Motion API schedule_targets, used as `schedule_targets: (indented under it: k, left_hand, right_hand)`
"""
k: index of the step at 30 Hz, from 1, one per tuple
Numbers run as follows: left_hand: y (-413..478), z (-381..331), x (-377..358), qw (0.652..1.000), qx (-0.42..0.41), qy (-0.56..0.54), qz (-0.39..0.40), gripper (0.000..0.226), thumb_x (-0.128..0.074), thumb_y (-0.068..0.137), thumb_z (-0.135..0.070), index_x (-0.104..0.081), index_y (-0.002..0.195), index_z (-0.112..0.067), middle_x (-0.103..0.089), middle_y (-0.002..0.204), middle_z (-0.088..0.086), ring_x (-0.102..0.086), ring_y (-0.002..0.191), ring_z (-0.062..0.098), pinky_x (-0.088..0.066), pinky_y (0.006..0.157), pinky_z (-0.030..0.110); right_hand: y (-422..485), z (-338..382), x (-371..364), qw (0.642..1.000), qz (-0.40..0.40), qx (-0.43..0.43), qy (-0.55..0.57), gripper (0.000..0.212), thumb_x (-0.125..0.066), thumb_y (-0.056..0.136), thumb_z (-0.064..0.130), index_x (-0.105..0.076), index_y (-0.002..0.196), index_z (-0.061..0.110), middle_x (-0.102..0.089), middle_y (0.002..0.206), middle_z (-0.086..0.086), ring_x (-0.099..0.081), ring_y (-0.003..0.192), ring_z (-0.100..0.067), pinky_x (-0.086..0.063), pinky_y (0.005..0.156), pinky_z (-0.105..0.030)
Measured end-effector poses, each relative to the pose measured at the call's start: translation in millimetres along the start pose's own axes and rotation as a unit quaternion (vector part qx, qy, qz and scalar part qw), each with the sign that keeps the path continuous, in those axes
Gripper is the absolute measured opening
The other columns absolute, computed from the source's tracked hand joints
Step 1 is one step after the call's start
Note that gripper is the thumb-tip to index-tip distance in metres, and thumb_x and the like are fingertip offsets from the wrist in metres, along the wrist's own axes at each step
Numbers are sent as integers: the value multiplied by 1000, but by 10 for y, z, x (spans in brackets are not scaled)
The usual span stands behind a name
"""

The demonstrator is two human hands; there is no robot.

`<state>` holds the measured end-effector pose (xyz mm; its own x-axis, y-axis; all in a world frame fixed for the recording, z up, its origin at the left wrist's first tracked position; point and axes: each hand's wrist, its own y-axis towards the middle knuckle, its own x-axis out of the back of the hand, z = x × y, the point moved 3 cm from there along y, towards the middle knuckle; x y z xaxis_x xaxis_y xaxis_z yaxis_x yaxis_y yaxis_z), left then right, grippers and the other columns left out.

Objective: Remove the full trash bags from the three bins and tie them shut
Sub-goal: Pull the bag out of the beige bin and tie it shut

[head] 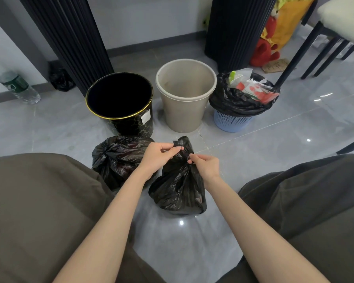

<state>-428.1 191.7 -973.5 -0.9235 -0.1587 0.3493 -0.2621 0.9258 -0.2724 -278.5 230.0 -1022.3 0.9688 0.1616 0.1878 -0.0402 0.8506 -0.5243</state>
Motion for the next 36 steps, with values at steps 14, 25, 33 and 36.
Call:
schedule_targets:
  k: [14,25,33,36]
  left_hand:
    - [177,-250,-98,991,-82,97,35,19,-69,82,-19,-74,100,-14,-73,91,-5,-61,78,-9,-44,71,2]
    - [0,-178,-80,960,-109,239,93,36,-73,79,-24,-68,115,-24,-70,113,-3,-61,106,8,-45,93,24]
    - [-94,-131,-111,946,-124,300,14,21,-68,84,-21,-72,105,-19,-73,103,3,-66,92,17,-45,80,20]
    - [-112,-135,-86,953,-116,279,33,20,-72,80,-20,-75,100,-17,-74,99,3,-66,87,12,-46,82,19]
  right_hand:
    - [-102,162,30,959,168,154,-170,30,-61,88,26,-68,78,-2,-50,45,9,-39,49,2,-33,54,-15]
    - [-19,184,62,980,150,83,-100,24,-52,95,22,-69,80,14,-64,73,-1,-53,70,-10,-43,70,-23]
    - [-96,311,152,991,125,-49,-15,19,-50,96,20,-64,83,15,-67,71,-3,-35,30,-2,-23,40,-14]
    - [-24,304,190,980,158,-118,-32,18,-53,94,25,-68,85,21,-69,70,5,-28,47,-7,-23,52,-20]
